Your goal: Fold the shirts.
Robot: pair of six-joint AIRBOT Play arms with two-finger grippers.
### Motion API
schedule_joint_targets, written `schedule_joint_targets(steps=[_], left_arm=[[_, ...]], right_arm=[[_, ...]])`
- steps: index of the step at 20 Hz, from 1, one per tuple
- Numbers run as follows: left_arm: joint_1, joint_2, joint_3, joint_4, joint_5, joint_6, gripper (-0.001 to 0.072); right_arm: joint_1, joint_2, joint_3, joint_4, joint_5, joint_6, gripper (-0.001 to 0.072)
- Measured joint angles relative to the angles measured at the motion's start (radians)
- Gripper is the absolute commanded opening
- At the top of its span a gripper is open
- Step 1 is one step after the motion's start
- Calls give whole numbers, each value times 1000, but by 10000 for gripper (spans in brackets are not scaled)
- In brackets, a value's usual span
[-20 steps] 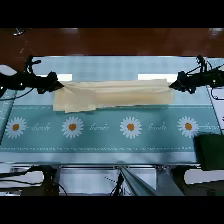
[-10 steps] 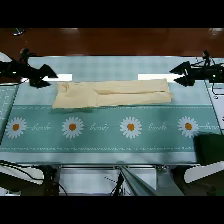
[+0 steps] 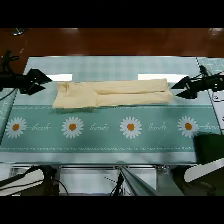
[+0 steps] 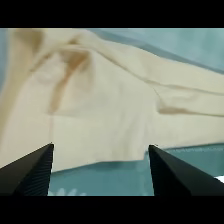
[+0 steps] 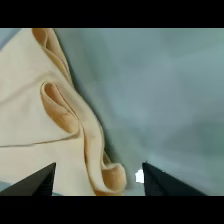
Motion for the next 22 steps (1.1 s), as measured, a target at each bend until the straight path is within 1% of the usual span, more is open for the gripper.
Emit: schedule_joint_targets(steps=[1,2,3,4,5,6,8,10,12,13,17,19,22], left_arm=[[-42,33,-43,-23,10,21,702],[-84,54,-73,-48,21,35,699],[-129,67,-97,-63,29,49,640],[-173,76,-113,-78,34,60,280],[-209,80,-124,-90,45,67,40],[-242,80,-133,-91,67,74,26],[-296,77,-143,-114,95,83,25],[-360,70,-143,-129,127,90,23],[-446,49,-117,-114,158,92,23],[-495,29,-92,-82,174,72,23],[-702,-131,99,142,211,-131,23],[-791,-241,225,184,213,-196,23],[-908,-409,404,161,212,-273,24]], right_arm=[[26,-13,0,12,6,-6,548],[53,-24,-1,20,3,-8,339],[82,-34,-2,5,-7,-11,8],[105,-39,1,-7,-12,-11,18],[123,-37,6,-11,-17,-15,17],[135,-27,10,-10,-20,-15,18],[146,20,16,-23,-7,-20,17],[155,116,2,-61,11,-37,17],[166,258,-49,-93,17,-50,17],[171,343,-85,-104,17,-53,17],[178,668,-247,-136,24,-29,18],[180,804,-321,-139,43,-6,17],[182,964,-396,-137,82,20,17]])
